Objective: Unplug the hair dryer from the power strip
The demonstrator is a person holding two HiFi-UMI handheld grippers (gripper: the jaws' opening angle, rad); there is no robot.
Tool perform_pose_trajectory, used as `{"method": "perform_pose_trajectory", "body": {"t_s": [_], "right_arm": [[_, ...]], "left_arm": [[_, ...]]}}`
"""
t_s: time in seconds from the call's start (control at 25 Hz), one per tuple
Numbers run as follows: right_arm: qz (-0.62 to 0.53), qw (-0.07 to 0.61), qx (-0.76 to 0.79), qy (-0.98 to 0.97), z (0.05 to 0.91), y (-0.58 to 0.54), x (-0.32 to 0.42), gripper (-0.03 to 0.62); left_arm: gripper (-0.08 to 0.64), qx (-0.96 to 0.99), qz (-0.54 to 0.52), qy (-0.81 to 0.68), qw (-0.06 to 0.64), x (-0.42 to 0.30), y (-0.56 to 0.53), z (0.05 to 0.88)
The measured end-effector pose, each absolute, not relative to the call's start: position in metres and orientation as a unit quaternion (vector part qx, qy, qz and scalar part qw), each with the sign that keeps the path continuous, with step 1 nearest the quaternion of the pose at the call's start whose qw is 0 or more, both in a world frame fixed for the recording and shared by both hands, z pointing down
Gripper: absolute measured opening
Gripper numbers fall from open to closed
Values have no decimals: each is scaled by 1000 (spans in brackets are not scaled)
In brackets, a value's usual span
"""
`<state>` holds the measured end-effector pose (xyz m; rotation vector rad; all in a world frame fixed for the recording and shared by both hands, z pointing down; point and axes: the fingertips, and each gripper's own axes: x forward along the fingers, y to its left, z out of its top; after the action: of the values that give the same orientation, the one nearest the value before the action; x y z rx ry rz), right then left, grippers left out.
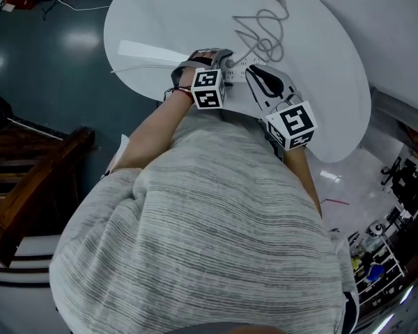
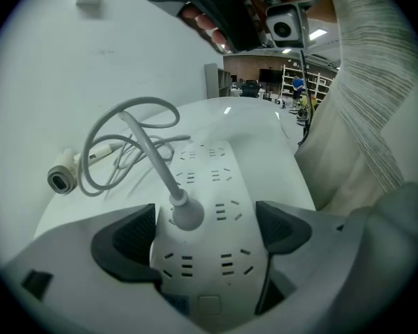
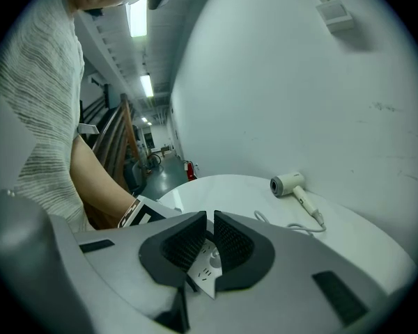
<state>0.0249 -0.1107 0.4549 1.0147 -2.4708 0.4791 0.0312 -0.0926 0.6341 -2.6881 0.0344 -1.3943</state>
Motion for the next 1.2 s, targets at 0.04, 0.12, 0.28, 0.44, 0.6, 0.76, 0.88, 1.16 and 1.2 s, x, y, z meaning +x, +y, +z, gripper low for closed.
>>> {"method": "perform_pose_trajectory", "body": {"t_s": [0.04,0.12,0.28,0.44,0.6,0.76,0.88,1.16,1.2], "right_arm": [[175,221,362,-888,460,-110,24,28],[179,238,356,-886,468,-108,23,28],[186,252,350,-883,476,-106,20,29],[198,261,343,-880,483,-103,18,31],[222,276,329,-876,496,-101,15,120],[235,288,323,-870,509,-105,13,120],[234,311,316,-865,519,-107,11,121],[230,385,288,-846,554,-108,9,123],[225,394,283,-845,558,-109,7,123]], "left_arm": [[442,-886,-461,11,55,32,-93,635],[442,-886,-461,12,50,32,-92,634],[442,-892,-450,16,25,32,-95,628],[443,-893,-449,18,10,29,-96,626],[454,-888,-459,22,2,30,-100,626],[456,-874,-486,18,0,29,-100,635],[460,-860,-510,13,6,27,-99,640],[460,-863,-505,10,18,27,-97,639],[459,-865,-501,10,22,27,-97,638]]}}
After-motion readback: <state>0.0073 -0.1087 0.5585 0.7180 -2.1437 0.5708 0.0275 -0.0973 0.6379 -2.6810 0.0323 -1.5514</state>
